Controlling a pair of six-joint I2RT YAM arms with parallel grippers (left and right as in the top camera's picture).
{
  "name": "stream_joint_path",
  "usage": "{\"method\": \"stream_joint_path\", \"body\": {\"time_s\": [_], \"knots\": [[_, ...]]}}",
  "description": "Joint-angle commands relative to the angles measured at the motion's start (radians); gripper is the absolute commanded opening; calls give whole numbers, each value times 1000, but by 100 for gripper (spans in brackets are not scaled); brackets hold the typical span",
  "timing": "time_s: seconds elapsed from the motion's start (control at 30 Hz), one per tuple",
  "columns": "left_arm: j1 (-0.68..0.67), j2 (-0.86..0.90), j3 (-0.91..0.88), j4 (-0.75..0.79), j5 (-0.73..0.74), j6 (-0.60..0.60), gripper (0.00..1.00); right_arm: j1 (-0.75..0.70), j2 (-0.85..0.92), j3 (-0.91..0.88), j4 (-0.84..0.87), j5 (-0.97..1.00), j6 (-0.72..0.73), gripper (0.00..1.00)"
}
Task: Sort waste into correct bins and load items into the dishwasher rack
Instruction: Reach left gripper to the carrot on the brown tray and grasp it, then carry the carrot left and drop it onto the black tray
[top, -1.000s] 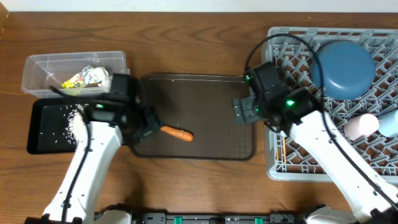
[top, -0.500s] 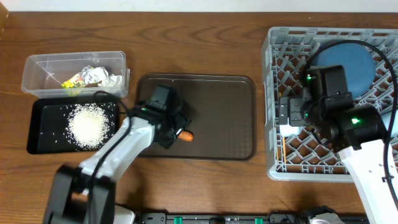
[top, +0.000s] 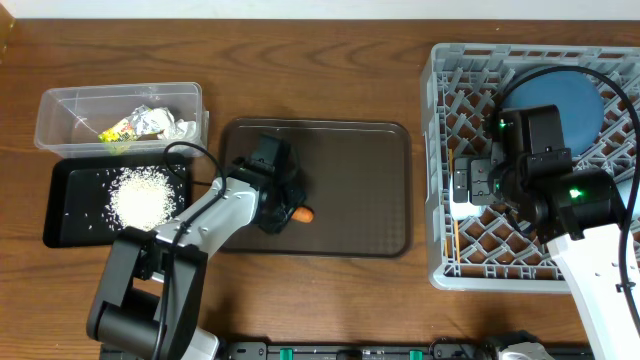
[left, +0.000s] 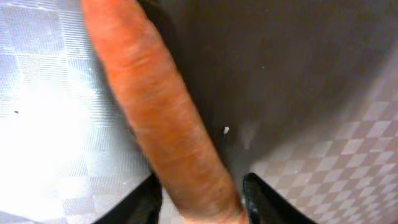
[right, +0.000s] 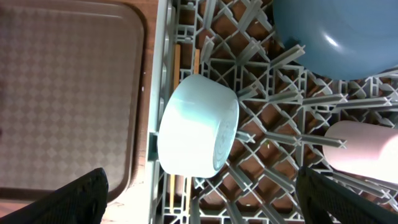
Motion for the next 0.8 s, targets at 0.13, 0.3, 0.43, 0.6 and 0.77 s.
{"method": "stream_joint_path", "body": {"time_s": [0.13,0.3,0.43,0.6,0.77], "knots": [[-1,39,-16,-15,-13,21,31,-10,-10,-3,-4,3,-12,95],[16,28,-16,-16,-13,104,25,-10,-10,-3,-5,4,-12,95],[61,-28,-16,-37,-13,169,25,-10,-10,-3,-6,4,-15,95],[169,-173,-16,-67,-14,287,25,-10,-10,-3,-5,4,-15,95],[315,-344,-16,-99,-50,412,25,-10,-10,-3,-5,4,-15,95]]}}
